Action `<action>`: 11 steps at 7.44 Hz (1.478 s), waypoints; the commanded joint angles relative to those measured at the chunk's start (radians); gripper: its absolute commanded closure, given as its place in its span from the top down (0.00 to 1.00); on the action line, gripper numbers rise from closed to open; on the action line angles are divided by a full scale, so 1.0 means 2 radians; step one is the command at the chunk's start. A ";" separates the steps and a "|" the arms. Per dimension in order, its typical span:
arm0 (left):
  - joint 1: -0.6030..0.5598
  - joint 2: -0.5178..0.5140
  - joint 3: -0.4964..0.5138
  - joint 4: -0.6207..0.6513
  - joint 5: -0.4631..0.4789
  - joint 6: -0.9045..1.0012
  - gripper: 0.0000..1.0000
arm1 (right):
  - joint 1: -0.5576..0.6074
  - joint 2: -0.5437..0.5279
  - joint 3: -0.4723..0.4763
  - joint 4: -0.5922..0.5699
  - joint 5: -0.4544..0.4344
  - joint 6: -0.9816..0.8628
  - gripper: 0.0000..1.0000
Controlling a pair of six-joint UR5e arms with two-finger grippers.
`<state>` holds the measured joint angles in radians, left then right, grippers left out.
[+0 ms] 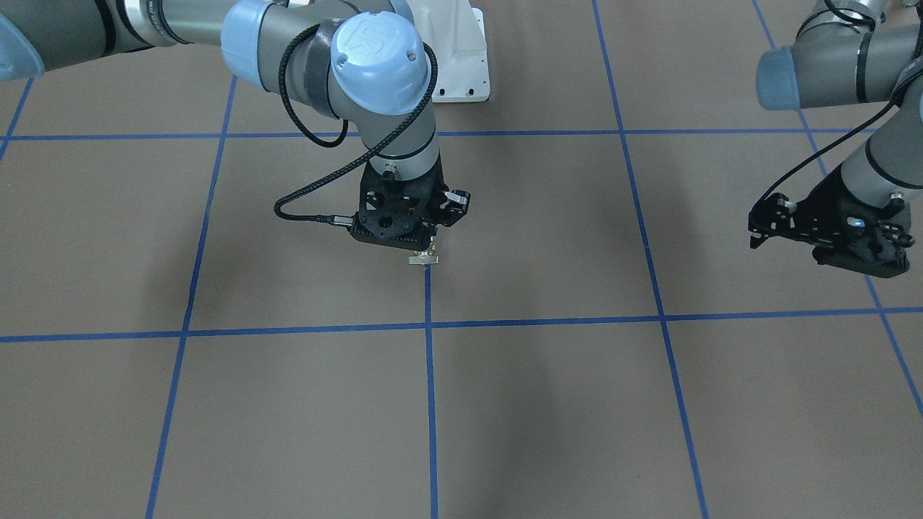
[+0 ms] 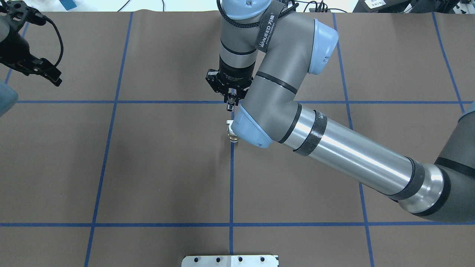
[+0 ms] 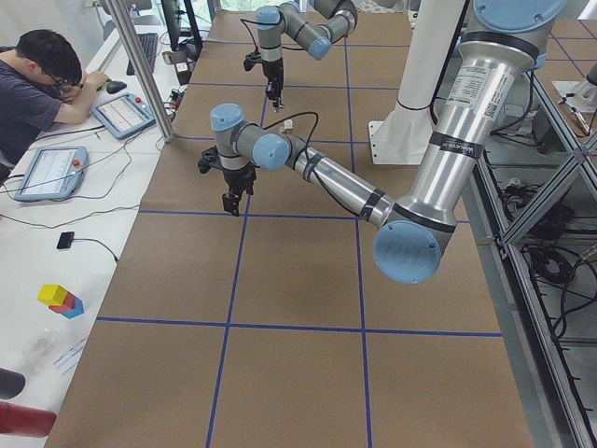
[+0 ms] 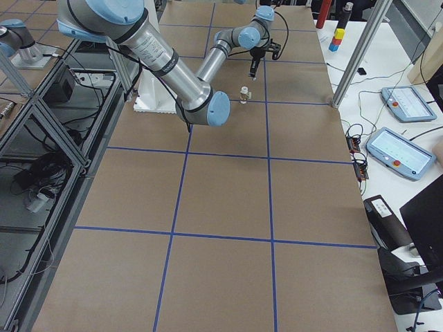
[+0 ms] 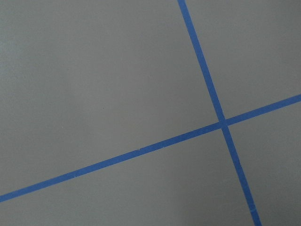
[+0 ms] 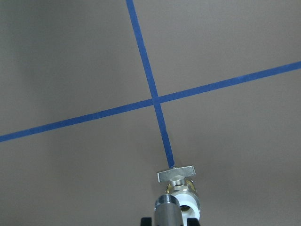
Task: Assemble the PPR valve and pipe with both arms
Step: 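Lower the fitting onto the valve top and press it into place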
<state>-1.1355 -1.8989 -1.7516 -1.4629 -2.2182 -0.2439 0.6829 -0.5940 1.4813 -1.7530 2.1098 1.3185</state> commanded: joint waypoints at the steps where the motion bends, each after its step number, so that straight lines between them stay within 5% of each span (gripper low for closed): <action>1: 0.001 0.000 0.001 -0.003 0.000 0.000 1.00 | -0.005 -0.011 -0.001 -0.002 0.000 0.000 0.00; 11: 0.002 0.000 0.020 -0.026 0.000 0.001 1.00 | -0.023 -0.008 -0.024 -0.001 0.011 0.000 0.00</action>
<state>-1.1321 -1.8995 -1.7145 -1.5108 -2.2181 -0.2424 0.6374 -0.6088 1.4326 -1.7549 2.1302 1.3192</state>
